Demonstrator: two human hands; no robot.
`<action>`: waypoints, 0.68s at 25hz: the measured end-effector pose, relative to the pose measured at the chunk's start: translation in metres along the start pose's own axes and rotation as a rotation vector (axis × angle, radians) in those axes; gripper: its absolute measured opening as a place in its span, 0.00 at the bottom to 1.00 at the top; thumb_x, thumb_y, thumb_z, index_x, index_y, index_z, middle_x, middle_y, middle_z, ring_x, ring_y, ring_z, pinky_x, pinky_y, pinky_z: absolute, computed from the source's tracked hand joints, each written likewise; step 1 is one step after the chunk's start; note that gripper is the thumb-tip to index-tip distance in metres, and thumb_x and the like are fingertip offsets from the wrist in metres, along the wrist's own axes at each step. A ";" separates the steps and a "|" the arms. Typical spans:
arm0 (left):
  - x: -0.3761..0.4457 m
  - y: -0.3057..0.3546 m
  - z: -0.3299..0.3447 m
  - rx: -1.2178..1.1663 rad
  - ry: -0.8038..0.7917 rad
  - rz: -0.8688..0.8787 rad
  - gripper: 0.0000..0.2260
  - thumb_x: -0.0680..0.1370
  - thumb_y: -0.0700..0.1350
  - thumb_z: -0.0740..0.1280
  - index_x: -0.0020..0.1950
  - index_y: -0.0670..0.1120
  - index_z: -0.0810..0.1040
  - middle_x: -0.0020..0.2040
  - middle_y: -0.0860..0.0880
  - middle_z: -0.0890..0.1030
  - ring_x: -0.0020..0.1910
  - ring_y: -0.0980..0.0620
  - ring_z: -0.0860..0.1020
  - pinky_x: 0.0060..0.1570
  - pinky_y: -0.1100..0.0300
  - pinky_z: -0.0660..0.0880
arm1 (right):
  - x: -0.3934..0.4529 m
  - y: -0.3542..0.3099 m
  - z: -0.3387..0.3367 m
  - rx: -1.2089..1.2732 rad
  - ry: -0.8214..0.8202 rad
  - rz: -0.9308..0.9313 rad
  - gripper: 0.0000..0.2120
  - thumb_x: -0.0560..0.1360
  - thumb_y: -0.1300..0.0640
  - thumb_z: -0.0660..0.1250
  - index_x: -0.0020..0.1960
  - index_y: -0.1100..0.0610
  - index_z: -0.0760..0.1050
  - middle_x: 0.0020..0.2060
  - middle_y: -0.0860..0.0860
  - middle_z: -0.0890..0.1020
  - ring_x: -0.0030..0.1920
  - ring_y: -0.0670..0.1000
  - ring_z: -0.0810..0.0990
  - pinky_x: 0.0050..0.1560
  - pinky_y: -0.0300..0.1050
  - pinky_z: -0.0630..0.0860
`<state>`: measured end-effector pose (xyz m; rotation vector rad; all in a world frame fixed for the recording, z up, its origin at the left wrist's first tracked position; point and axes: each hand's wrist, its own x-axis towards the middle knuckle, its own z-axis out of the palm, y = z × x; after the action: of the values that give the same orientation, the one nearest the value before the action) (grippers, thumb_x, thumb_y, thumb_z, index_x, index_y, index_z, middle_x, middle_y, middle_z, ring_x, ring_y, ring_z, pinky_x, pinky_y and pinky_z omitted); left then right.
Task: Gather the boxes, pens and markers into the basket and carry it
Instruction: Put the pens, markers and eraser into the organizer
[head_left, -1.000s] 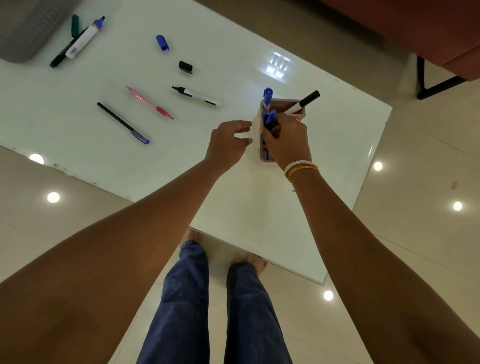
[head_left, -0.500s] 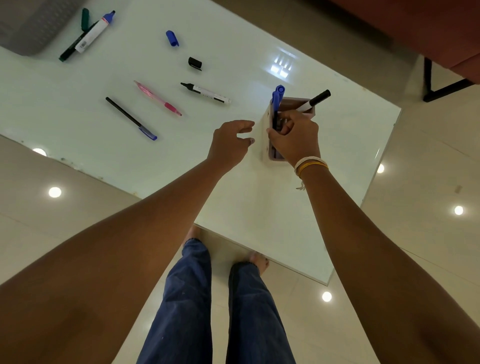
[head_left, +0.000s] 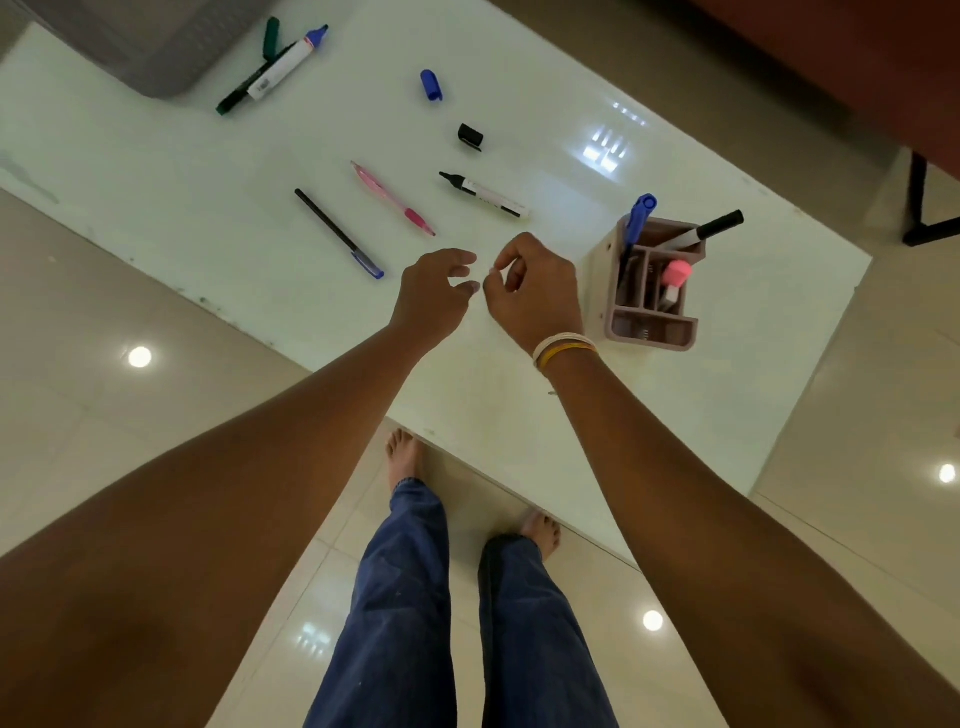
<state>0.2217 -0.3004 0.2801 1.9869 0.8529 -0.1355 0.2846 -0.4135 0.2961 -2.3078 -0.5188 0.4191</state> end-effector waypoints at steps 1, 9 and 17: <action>0.002 -0.013 -0.011 0.017 0.029 -0.019 0.14 0.77 0.40 0.68 0.63 0.44 0.77 0.61 0.48 0.80 0.55 0.57 0.78 0.51 0.77 0.66 | 0.004 -0.008 0.013 -0.001 -0.045 0.007 0.03 0.72 0.61 0.67 0.45 0.58 0.76 0.29 0.49 0.75 0.32 0.50 0.75 0.41 0.49 0.80; 0.020 -0.083 -0.082 0.055 0.097 -0.228 0.07 0.78 0.42 0.64 0.52 0.42 0.80 0.51 0.42 0.83 0.49 0.45 0.82 0.55 0.57 0.75 | 0.062 -0.042 0.082 -0.399 -0.008 0.097 0.18 0.73 0.63 0.63 0.63 0.60 0.69 0.59 0.57 0.73 0.60 0.57 0.73 0.56 0.51 0.77; 0.062 -0.089 -0.108 -0.040 0.110 -0.260 0.06 0.78 0.42 0.64 0.49 0.42 0.79 0.49 0.42 0.82 0.48 0.43 0.82 0.54 0.50 0.78 | 0.127 -0.017 0.073 -0.650 -0.114 0.063 0.16 0.78 0.60 0.58 0.65 0.60 0.69 0.59 0.58 0.74 0.59 0.59 0.74 0.55 0.52 0.74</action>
<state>0.1878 -0.1542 0.2499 1.8535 1.1746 -0.1584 0.3592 -0.2992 0.2397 -2.9403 -0.7192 0.4622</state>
